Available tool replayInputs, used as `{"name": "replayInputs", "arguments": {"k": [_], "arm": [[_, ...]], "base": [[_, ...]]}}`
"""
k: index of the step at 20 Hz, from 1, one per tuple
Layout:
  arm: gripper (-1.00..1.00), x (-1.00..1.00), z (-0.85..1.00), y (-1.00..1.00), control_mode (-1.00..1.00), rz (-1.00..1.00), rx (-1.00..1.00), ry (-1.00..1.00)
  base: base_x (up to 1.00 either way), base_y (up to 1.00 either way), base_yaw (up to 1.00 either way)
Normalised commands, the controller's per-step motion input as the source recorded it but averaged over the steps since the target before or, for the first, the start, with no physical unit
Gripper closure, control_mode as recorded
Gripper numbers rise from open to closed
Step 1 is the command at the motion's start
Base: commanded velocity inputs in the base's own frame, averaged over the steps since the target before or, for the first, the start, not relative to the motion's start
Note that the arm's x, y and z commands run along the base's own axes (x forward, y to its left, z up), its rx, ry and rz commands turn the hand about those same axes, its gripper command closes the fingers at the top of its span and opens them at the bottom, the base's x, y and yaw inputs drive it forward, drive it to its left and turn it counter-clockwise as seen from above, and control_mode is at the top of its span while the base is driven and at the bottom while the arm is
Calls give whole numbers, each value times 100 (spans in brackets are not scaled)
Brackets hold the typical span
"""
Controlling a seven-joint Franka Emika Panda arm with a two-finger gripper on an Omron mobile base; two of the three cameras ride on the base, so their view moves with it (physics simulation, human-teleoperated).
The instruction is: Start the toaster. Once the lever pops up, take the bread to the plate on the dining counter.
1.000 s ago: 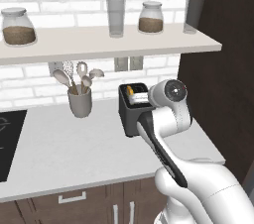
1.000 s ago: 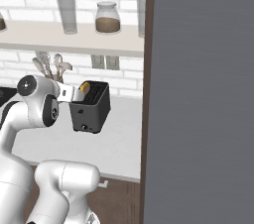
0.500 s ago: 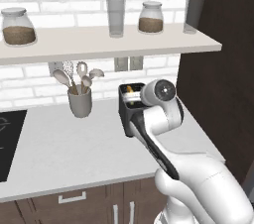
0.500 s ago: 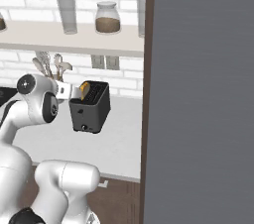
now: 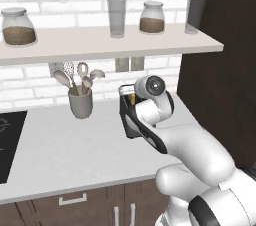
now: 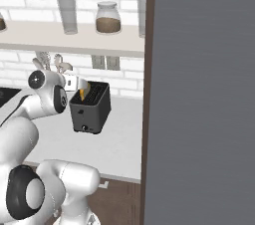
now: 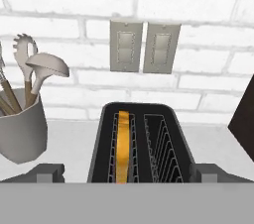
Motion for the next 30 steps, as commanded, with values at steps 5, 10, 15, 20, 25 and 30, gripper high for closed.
{"name": "replayInputs", "arguments": {"k": [5, 10, 15, 20, 25, 30], "arm": [[-100, 13, 0, 2, -100, 1, -5, -20], [-100, 8, -3, 1, -100, 0, 0, -6], [-100, 0, -20, 4, -100, 0, 0, 0], [-100, 1, -10, 0, -100, 0, 0, 0], [-100, 8, 0, 0, -100, 0, 0, 0], [-100, 18, -5, 0, -100, 0, 0, 0]], "base": [[0, 0, 0], [0, 0, 0], [0, 0, 0], [0, 0, 0], [0, 0, 0], [0, 0, 0]]}}
